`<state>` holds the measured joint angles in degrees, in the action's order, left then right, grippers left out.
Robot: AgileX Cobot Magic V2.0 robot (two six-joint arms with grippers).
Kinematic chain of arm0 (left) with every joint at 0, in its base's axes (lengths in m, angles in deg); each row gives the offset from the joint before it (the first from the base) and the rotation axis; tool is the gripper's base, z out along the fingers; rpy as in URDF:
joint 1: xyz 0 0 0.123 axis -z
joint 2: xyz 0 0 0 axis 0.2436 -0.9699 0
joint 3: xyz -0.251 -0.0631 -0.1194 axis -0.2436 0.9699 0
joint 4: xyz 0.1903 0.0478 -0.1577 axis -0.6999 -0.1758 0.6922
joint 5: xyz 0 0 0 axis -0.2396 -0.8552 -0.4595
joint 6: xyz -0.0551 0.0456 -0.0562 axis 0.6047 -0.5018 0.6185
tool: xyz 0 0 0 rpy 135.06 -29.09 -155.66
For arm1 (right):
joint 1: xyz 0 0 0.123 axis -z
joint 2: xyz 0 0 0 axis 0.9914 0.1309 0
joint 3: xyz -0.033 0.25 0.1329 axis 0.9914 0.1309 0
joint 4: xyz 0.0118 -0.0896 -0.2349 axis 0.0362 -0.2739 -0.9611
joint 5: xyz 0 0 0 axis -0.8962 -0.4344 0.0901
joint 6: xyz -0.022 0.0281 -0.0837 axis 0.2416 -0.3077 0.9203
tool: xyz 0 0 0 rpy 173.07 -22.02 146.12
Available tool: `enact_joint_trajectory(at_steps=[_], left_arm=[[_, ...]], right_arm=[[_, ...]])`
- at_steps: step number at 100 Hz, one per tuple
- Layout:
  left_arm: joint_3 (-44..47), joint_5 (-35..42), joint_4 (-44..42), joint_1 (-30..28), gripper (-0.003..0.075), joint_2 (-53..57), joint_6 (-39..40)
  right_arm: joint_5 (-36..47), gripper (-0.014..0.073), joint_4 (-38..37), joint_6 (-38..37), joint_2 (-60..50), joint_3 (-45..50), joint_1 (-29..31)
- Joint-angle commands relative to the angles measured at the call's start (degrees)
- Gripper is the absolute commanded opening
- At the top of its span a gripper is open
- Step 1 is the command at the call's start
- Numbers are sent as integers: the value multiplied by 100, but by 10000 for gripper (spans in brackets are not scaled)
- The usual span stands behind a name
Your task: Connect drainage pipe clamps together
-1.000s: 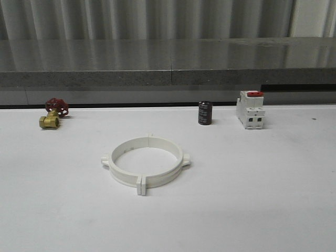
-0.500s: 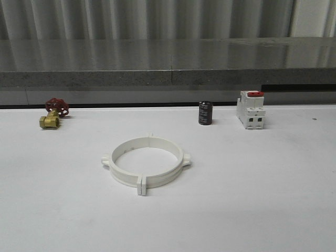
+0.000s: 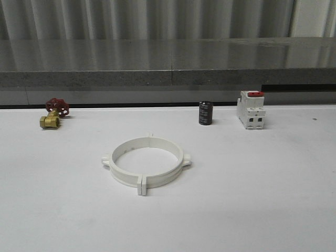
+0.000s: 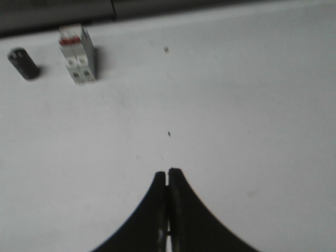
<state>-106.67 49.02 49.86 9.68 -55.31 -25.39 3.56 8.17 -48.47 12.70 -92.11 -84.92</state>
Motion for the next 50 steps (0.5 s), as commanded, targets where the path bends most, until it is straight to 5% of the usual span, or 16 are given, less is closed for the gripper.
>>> enact_joint_trajectory(at_steps=[1,31,50], left_arm=[[-161,388,118,18,-21,-39,9],[-161,388,118,18,-21,-39,9],[-161,388,118,18,-21,-39,9]], right_arm=[[1370,-67,-127,90,-453,334,3],[2310,-67,987,1854,-2209,2165,3],[2527,-67,1011,1920,-3174,2944,3]])
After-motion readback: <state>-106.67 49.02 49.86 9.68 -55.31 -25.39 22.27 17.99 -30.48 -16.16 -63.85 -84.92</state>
